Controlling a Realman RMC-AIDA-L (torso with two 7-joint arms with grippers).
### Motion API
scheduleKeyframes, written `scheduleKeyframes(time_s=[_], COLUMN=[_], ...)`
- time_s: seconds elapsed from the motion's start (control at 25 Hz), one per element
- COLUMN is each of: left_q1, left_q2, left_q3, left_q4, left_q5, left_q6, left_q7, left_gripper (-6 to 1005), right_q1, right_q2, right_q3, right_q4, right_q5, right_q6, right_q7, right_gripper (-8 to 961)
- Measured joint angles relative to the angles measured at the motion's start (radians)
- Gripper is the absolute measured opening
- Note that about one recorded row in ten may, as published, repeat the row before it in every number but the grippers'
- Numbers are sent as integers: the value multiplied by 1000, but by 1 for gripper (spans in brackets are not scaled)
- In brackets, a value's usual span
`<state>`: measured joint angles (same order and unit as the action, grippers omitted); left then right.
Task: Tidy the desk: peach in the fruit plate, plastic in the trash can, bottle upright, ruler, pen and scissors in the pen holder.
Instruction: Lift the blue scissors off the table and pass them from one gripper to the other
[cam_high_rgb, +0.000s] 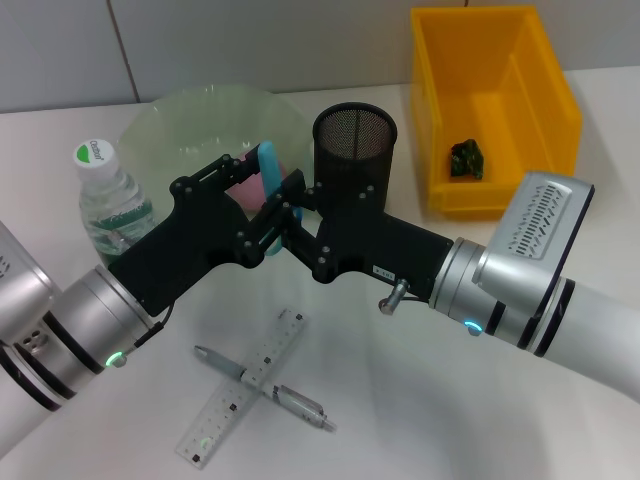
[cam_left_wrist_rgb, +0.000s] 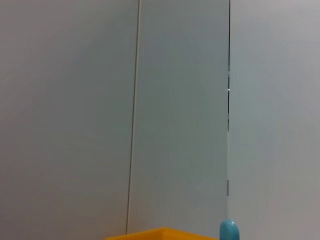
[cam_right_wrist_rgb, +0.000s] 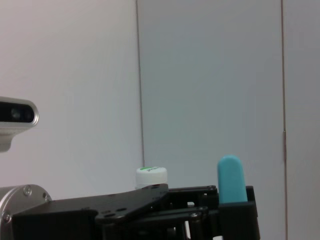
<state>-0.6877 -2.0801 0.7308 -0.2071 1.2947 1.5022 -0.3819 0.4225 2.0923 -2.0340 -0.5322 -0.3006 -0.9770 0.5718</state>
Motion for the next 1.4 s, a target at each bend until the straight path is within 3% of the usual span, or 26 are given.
scheduleKeyframes(time_s=[0.52, 0.72, 1.4], left_q1=[-1, -4, -20], left_q2=[0, 0, 0], left_q3=[-27, -28, -22], left_q4=[2, 7, 11], left_q5=[0, 0, 1], left_q6=[-21, -22, -43], left_q7=[0, 0, 3], left_gripper=[453, 231, 164], right_q1=[-3, -1, 8], right_q2=[0, 0, 0], right_q3=[-6, -6, -24], right_q4=[0, -3, -24], right_q5=[40, 42, 43], right_q6=[1, 4, 54], right_q7=[-6, -7, -7], right_gripper=[235, 235, 234])
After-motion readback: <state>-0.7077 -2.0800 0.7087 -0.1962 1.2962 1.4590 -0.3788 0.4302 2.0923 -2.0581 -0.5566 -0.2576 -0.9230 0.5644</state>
